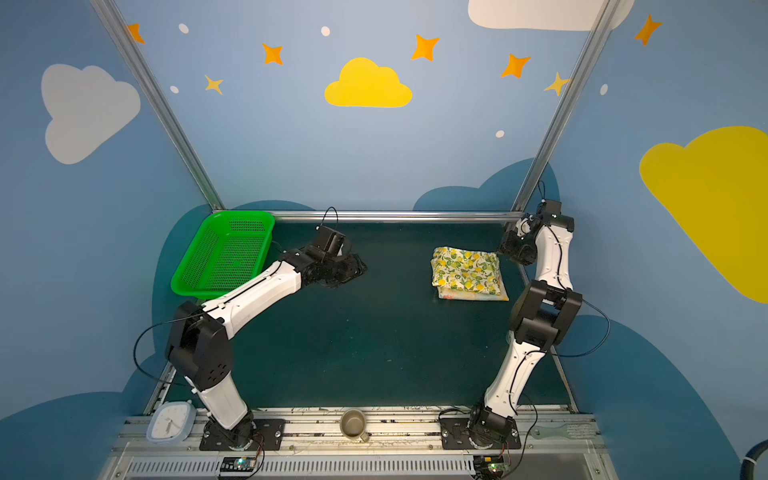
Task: Fold and stack skirts
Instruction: Place the skirt on the skirt, then reset both arms
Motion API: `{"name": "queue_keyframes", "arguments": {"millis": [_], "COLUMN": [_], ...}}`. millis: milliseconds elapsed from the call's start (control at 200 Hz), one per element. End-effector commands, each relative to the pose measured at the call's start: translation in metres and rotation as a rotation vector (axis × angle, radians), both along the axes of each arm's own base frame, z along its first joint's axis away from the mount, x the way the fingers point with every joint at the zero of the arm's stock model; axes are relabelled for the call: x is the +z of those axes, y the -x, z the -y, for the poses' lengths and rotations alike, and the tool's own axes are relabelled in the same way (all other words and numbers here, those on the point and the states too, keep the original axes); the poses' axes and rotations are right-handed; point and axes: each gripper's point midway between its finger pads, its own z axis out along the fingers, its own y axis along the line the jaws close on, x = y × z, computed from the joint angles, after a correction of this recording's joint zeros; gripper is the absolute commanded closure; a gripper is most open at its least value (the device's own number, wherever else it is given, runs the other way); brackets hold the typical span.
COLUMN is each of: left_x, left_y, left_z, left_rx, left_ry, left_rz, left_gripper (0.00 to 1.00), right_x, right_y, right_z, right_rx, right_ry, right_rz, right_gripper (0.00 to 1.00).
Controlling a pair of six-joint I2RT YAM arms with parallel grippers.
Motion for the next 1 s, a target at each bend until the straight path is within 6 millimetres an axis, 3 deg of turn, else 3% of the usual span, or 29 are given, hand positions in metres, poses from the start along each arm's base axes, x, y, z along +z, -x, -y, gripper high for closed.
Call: {"name": "queue_keyframes", "arguments": {"millis": [0, 85, 175, 270, 471, 576, 761, 996], "left_x": [0.013, 0.021, 0.030, 0.035, 0.037, 0.039, 0.018, -0.017], "left_y": [-0.006, -0.007, -0.004, 0.003, 0.025, 0.033, 0.045, 0.045], "left_z": [-0.033, -0.063, -0.104, -0.154, -0.239, -0.258, -0.288, -0.295], "left_rx": [0.057, 0.115, 0.208, 0.335, 0.499, 0.513, 0.558, 0.517], "left_ry": [-0.043, -0.085, -0.153, -0.235, -0.431, -0.536, -0.716, -0.820], "left_rz": [0.061, 0.087, 0.115, 0.133, 0.209, 0.342, 0.372, 0.401], "left_gripper": [0.17, 0.00, 0.00, 0.00, 0.00, 0.00, 0.00, 0.00], "right_x": [-0.009, -0.013, -0.021, -0.025, -0.030, -0.032, -0.043, -0.068], "right_y": [0.016, 0.027, 0.041, 0.055, 0.084, 0.093, 0.098, 0.101], "right_z": [-0.011, -0.029, -0.047, -0.069, -0.100, -0.098, -0.095, -0.101], "right_rx": [-0.040, -0.029, -0.034, -0.009, 0.017, -0.001, -0.035, 0.013], "right_ry": [0.002, 0.001, 0.025, 0.071, 0.199, 0.271, 0.301, 0.364], "right_rz": [-0.045, -0.027, -0.019, 0.024, 0.153, 0.213, 0.308, 0.383], "right_gripper": [0.41, 0.39, 0.35, 0.22, 0.17, 0.12, 0.11, 0.11]}}
